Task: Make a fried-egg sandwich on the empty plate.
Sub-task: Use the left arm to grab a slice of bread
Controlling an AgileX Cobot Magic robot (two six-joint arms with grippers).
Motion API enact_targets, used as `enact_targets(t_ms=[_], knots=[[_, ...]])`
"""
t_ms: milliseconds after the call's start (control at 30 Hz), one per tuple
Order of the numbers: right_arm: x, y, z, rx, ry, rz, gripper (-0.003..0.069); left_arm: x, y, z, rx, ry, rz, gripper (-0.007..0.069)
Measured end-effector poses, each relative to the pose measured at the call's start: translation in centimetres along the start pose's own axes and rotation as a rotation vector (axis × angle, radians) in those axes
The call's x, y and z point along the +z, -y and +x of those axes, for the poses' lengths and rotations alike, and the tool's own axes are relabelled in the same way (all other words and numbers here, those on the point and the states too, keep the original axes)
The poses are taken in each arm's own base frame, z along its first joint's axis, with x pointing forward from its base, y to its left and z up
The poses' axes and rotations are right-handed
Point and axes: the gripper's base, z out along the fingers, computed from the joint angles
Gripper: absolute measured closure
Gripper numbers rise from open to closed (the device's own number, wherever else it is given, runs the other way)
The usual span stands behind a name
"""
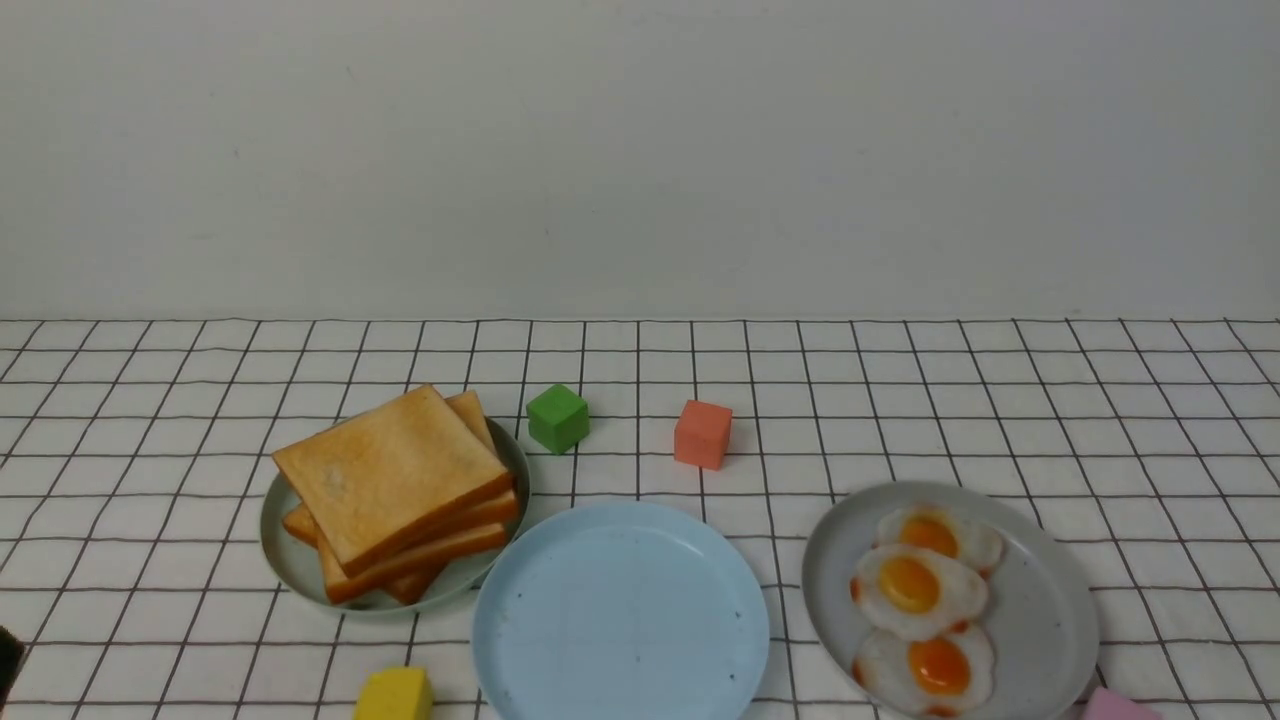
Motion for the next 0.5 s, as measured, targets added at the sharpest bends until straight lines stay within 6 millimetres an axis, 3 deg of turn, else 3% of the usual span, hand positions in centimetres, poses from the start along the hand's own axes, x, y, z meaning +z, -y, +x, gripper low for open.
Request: enact_targets(t_ms=[67, 167, 200, 233, 267, 300, 333, 367, 400, 500], knots=[[0.2, -0.4, -1.1, 0.086, 0.028, -0.016, 0.0419, 0.0, 0.2, -1.0, -0.126, 0.099, 0.027, 0.0386], [0.9, -2.0, -5.0, 0.195, 0.075, -0.059, 0.0419, -0.2, 1.1, -4.3, -0.274, 0.205, 0.073, 0.0386], [0.9, -2.1, -5.3, 0.215, 0.066, -0.057, 0.0419, -0.2, 1.2, -4.6, -0.287, 0.208, 0.076, 0.0386], [1.5, -3.3, -8.6, 0.27, 0.07, -0.066, 0.0419, -0.6, 2.1, -7.8, -0.327, 0.26, 0.107, 0.0386], [2.0, -4.0, -10.5, 0.3, 0.053, -0.055, 0.0419, -0.7, 2.6, -9.6, -0.352, 0.273, 0.119, 0.0386], [2.0, -3.9, -10.3, 0.305, 0.04, -0.046, 0.0419, -0.6, 2.6, -9.5, -0.358, 0.261, 0.115, 0.0386], [2.9, -4.7, -12.8, 0.322, 0.014, -0.022, 0.0419, -0.6, 3.3, -12.0, -0.4, 0.266, 0.126, 0.0386], [3.9, -5.0, -14.1, 0.32, -0.044, 0.028, 0.0419, -0.3, 3.8, -13.8, -0.455, 0.236, 0.122, 0.0386], [4.5, -5.5, -15.6, 0.313, -0.066, 0.055, 0.0419, 0.0, 4.1, -14.8, -0.506, 0.206, 0.115, 0.0386], [7.3, -5.8, -17.7, 0.251, -0.261, 0.21, 0.0419, 1.7, 4.9, -16.6, -0.721, 0.009, 0.039, 0.0386]])
